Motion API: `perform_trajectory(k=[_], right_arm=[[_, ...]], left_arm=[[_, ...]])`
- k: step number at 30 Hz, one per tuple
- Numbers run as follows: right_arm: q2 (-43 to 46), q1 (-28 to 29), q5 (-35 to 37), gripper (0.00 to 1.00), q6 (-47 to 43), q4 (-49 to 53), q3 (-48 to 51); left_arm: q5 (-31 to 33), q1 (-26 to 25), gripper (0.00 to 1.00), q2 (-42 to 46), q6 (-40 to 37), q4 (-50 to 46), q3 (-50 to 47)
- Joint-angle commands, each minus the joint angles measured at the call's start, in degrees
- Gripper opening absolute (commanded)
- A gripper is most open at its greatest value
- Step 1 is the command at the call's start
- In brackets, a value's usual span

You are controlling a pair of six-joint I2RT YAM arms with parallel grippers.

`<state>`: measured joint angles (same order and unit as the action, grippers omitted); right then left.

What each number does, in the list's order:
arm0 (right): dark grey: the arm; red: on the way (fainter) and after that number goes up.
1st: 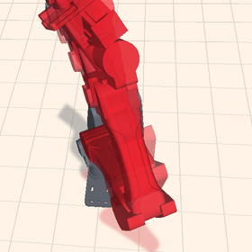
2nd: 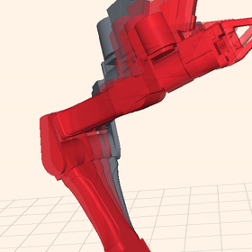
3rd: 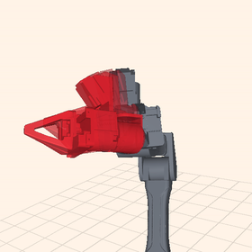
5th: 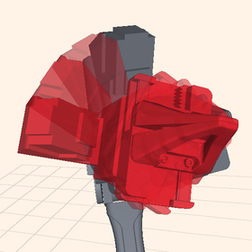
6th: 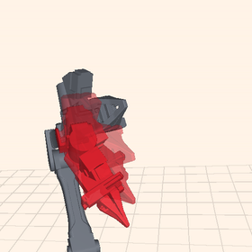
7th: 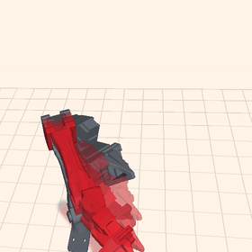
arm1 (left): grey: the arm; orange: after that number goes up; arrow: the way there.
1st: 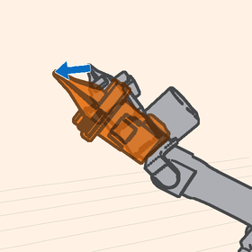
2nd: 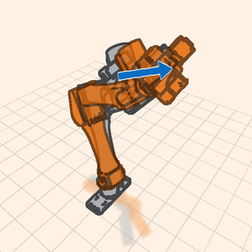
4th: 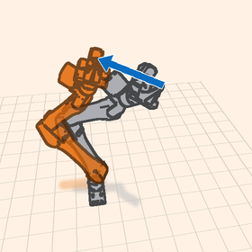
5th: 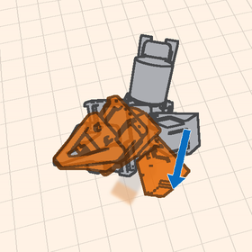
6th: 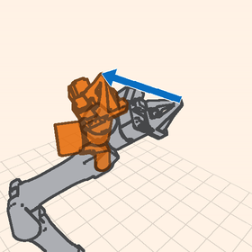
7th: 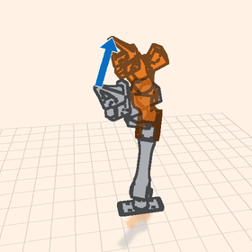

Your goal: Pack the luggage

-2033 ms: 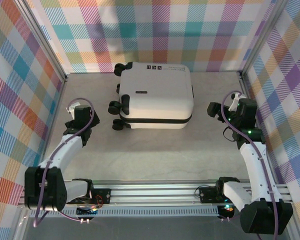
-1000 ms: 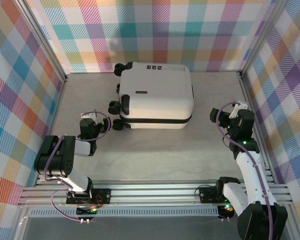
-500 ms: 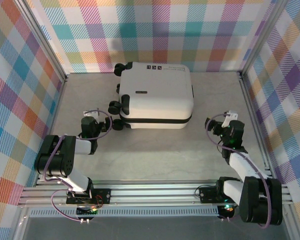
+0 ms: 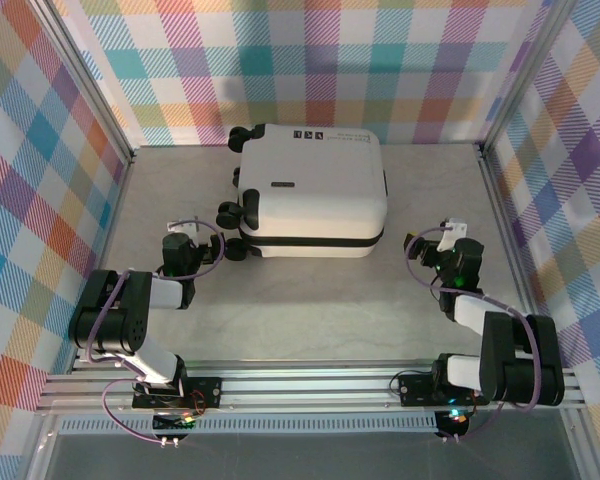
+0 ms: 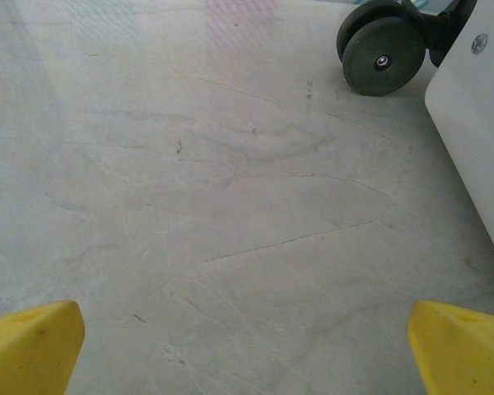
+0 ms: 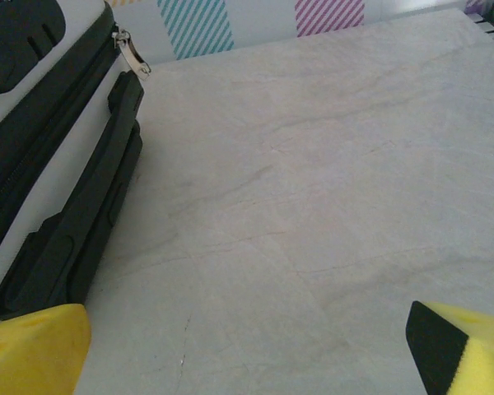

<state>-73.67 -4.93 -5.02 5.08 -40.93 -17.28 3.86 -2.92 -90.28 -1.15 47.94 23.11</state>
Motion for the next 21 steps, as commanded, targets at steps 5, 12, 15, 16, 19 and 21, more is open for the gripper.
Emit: perform_trajectory(k=[5,12,15,16,19,21], right_arm=[[-5.15,-0.67,-1.84,0.99,0.78,-8.32,-0.92],[-7.99,-1.31,-4.05,0.99,0.73,-10.13,-1.23],[-9.91,-1.01,-6.36,0.99,-0.70,-9.79,-2.54],[-10.43,-0.21,-5.30,0.99,-1.25,-9.55,-2.82],[-14.46,1.54,-3.94,0.99,-2.83,-8.17,-5.33],[-14.70,2.59,-2.89,0.99,-3.68,-7.86,-5.88]], left_arm=[[-1.11,-0.29,1.00,-0.16,-0.98,0.13,0.98],[-1.07,-0.29,1.00,-0.16,-0.97,0.13,1.02],[-1.05,-0.26,1.00,-0.16,-0.96,0.14,0.99],[-1.05,-0.27,1.00,-0.16,-0.97,0.15,1.02],[-1.09,-0.25,1.00,-0.16,-0.96,0.14,0.98],[-1.11,-0.26,1.00,-0.16,-0.96,0.20,1.04]])
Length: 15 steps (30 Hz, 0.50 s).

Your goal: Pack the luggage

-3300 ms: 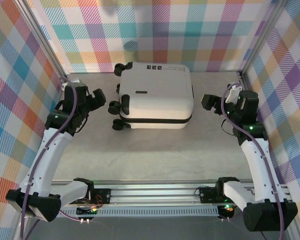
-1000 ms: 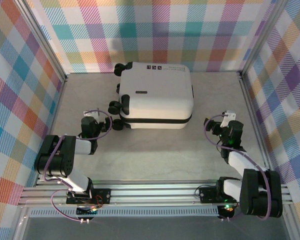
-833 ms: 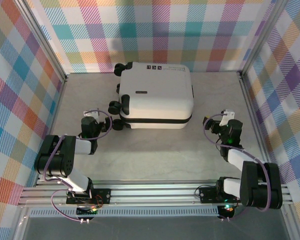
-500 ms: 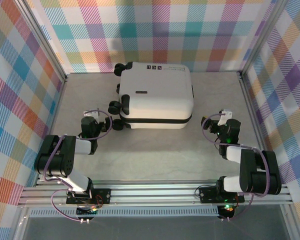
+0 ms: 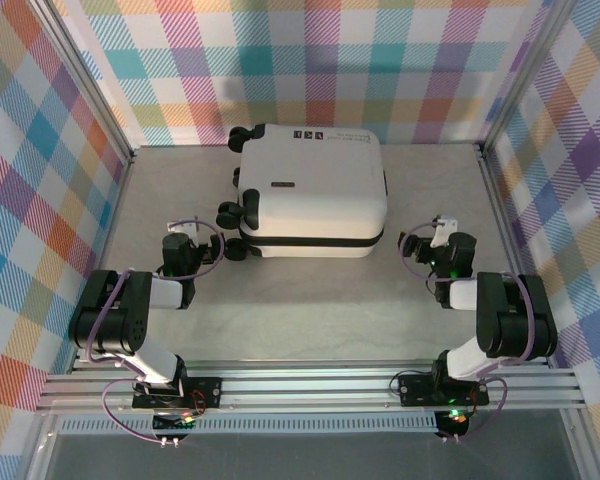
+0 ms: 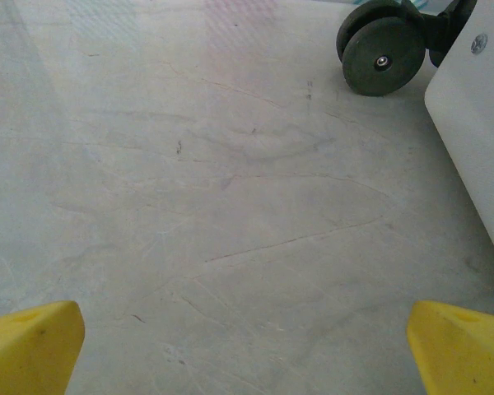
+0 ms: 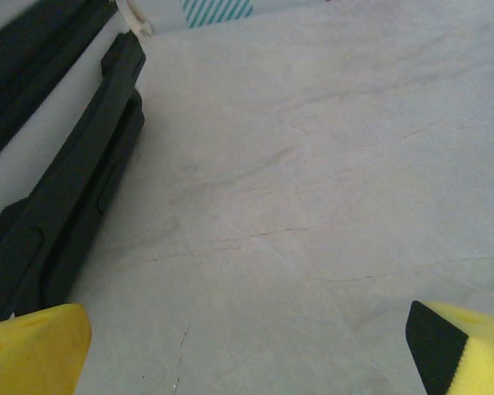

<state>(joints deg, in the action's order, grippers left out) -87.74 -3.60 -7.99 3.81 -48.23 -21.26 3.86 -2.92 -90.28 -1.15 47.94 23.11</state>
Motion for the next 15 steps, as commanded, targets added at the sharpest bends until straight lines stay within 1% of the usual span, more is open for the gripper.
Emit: perform_trajectory(k=[1,2,3,15], right_arm=[[0.12,1.31,0.28,0.99,-2.57,1.71,-2.34],[-0.35,1.47,0.36,0.99,-2.56,0.27,-2.20],[-0.01,1.48,0.50,0.99,-2.61,1.65,-2.49],[0.01,1.96,1.40,0.99,-2.85,1.56,-2.56]], left_arm=[[-1.09,-0.25,1.00,-0.16,-0.96,0.15,0.98],[-1.09,-0.27,1.00,-0.16,-0.97,0.20,0.97],[-1.12,-0.34,1.00,-0.16,-0.96,0.13,0.97],[-1.12,-0.33,1.00,-0.16,-0.98,0.20,0.97]])
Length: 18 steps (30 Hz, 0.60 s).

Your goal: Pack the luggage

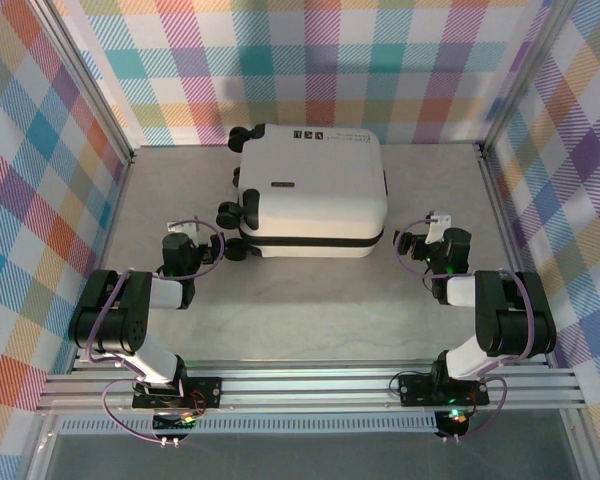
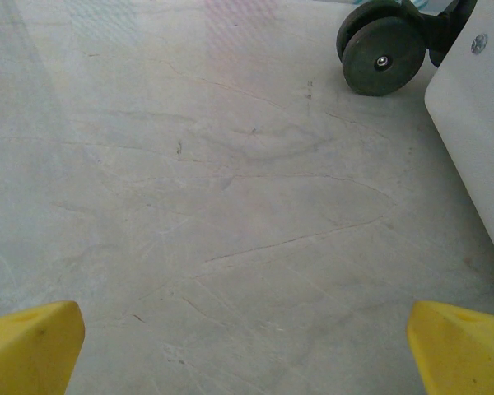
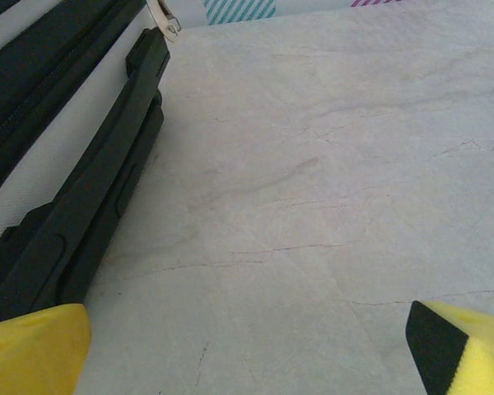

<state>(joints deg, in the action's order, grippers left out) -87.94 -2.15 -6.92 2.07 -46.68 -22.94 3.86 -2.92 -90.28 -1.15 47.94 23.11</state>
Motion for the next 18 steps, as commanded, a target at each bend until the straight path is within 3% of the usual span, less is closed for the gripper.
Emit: perform_trajectory(k=[1,18], right_arm=[[0.24,0.52,0.33,0.99,-1.15,0.07,-0.87],[-0.03,1.10,1.47,0.99,-1.45,0.80,-1.41]], left_arm=[[-1.10,-0.27,1.00,-0.16,-0.96,0.13,0.97],[-1.08,-0.30,1.00,-0.16,-1.00,0.13,0.97]])
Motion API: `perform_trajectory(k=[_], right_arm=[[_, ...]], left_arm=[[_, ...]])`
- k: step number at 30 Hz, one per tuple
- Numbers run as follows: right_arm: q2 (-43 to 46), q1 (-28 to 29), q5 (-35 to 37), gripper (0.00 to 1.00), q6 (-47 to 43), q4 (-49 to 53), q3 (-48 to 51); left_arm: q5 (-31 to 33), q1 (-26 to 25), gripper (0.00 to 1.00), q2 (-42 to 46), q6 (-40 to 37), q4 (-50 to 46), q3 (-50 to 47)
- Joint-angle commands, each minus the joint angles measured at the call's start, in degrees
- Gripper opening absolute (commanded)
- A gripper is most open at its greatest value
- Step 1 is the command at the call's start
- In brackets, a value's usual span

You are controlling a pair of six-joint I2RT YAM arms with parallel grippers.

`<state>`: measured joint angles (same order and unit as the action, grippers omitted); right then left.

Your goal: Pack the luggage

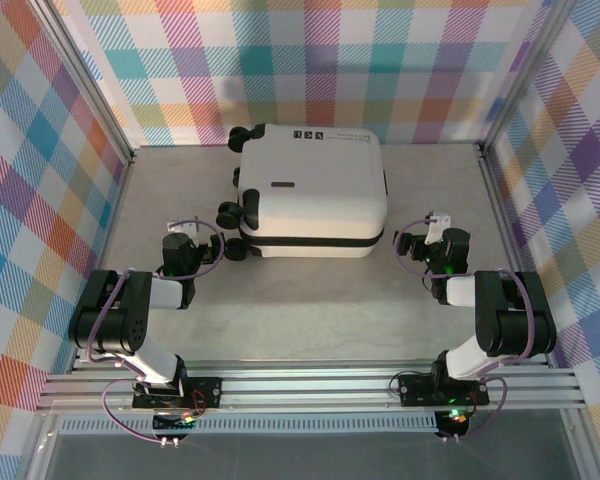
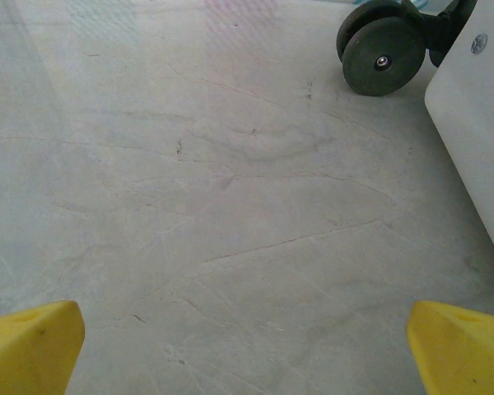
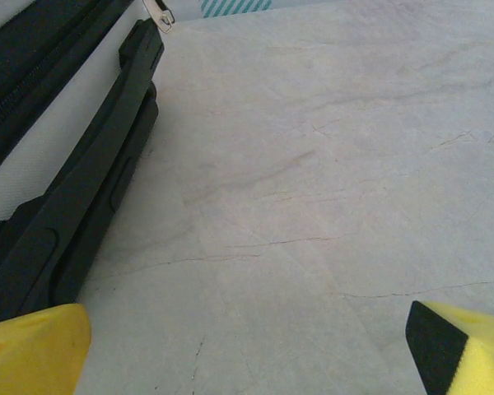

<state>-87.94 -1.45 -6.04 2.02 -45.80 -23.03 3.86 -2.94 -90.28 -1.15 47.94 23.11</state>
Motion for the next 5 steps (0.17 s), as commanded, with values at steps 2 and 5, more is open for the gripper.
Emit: perform_trajectory(k=[2,5], right_arm=[[-0.04,0.43,0.59,0.99,-1.42,-0.08,-1.32],[0.14,0.42,0.59,0.99,-1.41,-0.42,-0.97]], left_arm=[[-1.09,-0.23,1.00,-0.16,-0.99,0.13,0.97],[-1.07,-0.23,1.00,-0.16,-1.01,0.13,1.01]])
